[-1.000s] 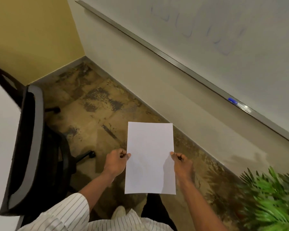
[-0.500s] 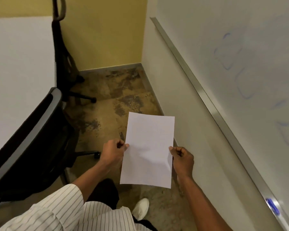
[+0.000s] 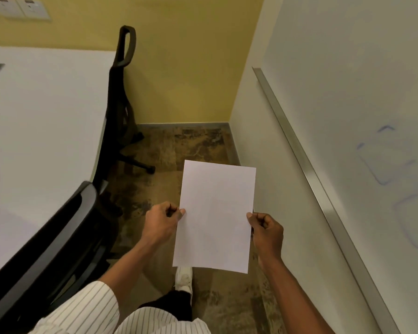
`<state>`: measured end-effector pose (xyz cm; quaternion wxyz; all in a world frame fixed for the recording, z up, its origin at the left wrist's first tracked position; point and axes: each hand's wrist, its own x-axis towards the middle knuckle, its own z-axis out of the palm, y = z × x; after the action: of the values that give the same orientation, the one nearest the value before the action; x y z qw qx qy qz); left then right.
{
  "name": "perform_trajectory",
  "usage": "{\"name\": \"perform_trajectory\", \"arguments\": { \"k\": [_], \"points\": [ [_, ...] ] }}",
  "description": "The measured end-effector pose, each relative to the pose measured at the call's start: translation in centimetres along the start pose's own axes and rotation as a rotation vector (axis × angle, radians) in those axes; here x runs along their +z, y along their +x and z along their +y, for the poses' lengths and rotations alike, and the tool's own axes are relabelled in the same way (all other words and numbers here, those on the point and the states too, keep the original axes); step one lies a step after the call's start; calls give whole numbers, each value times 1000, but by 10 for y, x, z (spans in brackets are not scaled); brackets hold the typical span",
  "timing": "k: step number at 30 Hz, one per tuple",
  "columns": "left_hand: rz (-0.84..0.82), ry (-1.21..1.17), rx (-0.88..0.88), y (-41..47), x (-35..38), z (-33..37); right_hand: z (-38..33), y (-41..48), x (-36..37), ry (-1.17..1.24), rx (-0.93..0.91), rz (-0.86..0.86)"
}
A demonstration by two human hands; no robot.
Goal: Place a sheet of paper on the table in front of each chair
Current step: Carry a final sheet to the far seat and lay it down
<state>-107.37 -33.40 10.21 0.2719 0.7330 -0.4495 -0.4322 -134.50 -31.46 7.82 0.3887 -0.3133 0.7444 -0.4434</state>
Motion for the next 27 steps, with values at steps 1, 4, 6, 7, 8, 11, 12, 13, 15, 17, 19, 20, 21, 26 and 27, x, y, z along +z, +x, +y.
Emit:
{"name": "perform_trajectory", "arguments": {
  "k": [1,4,6,7,8,11,12,13,15,17,19,20,21,26,27],
  "points": [
    [-1,-13,5,13,-2,8,-11,12,8,-1,-8,2],
    [-8,-56,11,50,-10,31,-43,43,31,-6,-18,10],
    [-9,-74,25,74,-18,47,-66,64,49,-5,-31,0],
    [0,-74,30,88,-23,54,-78,75,61,-11,-40,-7],
    [8,-73,40,98,-27,60,-89,81,69,-11,-51,-14],
    [46,-112,42,126,-41,73,-117,103,99,-5,-78,-50],
    [65,-117,40,135,-45,78,-126,109,109,-9,-89,-63],
    [86,-117,37,144,-51,82,-135,116,120,-14,-98,-77],
    [141,-130,35,161,-60,91,-151,133,141,-18,-116,-108],
    [198,-152,27,177,-68,99,-166,152,160,-22,-130,-149],
    [240,-174,5,193,-76,106,-182,171,180,-23,-138,-192],
    [261,-182,-7,202,-80,110,-190,181,190,-17,-145,-211],
    [283,-184,-15,210,-84,113,-198,192,200,-12,-154,-231],
    [393,-208,-70,258,-104,137,-238,250,256,-4,-173,-345],
    [411,-219,-84,269,-108,143,-248,262,269,-1,-173,-372]
  ]
}}
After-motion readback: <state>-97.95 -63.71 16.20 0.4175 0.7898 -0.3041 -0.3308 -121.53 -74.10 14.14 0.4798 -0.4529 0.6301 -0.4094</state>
